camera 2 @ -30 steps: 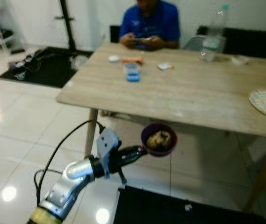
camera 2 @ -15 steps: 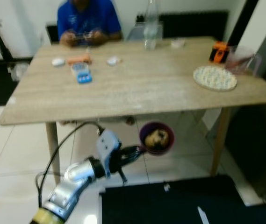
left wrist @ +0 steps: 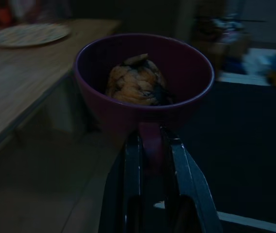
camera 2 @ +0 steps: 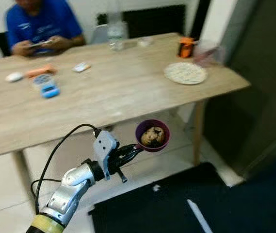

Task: Restocking fridge

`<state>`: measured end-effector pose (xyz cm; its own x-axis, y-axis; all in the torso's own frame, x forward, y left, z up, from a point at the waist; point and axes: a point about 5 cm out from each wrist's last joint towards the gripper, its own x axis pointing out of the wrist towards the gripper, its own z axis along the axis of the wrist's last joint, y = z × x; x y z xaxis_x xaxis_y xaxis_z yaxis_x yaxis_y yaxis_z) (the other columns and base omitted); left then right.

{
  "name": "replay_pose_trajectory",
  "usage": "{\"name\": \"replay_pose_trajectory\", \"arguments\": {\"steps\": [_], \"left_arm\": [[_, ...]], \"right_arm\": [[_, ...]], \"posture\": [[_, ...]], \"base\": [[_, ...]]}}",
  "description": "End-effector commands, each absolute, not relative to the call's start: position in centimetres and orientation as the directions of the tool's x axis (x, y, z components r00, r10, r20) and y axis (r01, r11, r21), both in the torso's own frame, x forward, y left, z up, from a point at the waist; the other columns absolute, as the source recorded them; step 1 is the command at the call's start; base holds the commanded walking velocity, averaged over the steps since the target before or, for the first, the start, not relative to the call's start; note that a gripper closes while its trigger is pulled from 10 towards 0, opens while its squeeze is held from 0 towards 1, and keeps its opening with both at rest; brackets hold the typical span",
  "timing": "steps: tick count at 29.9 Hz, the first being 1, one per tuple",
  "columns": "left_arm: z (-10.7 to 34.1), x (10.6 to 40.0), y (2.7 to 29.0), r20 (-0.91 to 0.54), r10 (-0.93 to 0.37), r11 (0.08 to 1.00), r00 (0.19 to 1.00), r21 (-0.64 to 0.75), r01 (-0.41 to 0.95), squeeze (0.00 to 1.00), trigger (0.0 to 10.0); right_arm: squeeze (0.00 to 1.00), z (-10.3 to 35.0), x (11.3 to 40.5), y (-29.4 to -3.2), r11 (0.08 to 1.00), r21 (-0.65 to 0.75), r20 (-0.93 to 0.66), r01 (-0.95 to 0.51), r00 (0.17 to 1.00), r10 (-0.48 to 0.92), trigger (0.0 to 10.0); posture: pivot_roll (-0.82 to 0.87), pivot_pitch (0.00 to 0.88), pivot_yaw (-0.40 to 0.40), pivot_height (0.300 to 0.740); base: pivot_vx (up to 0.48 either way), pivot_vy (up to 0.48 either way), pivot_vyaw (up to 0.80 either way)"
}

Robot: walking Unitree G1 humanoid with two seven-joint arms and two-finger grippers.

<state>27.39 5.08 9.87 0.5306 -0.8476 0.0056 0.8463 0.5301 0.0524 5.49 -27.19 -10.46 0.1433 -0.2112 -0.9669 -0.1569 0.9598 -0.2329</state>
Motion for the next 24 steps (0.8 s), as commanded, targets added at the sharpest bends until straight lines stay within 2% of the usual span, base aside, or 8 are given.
{"name": "replay_pose_trajectory", "arguments": {"steps": [1,12,18,24], "left_arm": [[9.7,27.5,5.8,0.012,-0.832,0.554,0.555,0.068,0.829,0.0,10.0],[9.4,26.8,8.5,0.038,-0.804,0.595,0.594,0.029,0.803,0.0,10.0],[9.6,26.8,8.6,0.05,-0.804,0.594,0.592,0.012,0.805,0.0,10.0],[9.8,26.7,8.0,0.054,-0.816,0.576,0.575,-0.005,0.818,0.0,10.0]], "right_arm": [[0.0,-10.5,5.6,-26.9,0.961,-0.228,-0.967,-0.156,0.152,-0.205,10.0],[0.0,-10.5,5.7,-27.0,0.961,-0.23,-0.965,-0.154,0.167,-0.204,10.0],[0.0,-10.4,5.8,-27.1,0.959,-0.244,-0.959,-0.146,0.184,-0.216,10.0],[0.0,-10.4,5.9,-27.1,0.959,-0.242,-0.957,-0.144,0.199,-0.212,10.0]], "posture": [[-0.03,0.016,0.02,0.74],[-0.02,0.019,0.017,0.74],[-0.02,0.019,0.017,0.74],[-0.02,0.02,0.018,0.74]], "base": [[0.0,0.0,-0.8],[0.0,0.0,-0.8],[0.0,0.0,-0.77],[0.0,0.0,0.0]]}}
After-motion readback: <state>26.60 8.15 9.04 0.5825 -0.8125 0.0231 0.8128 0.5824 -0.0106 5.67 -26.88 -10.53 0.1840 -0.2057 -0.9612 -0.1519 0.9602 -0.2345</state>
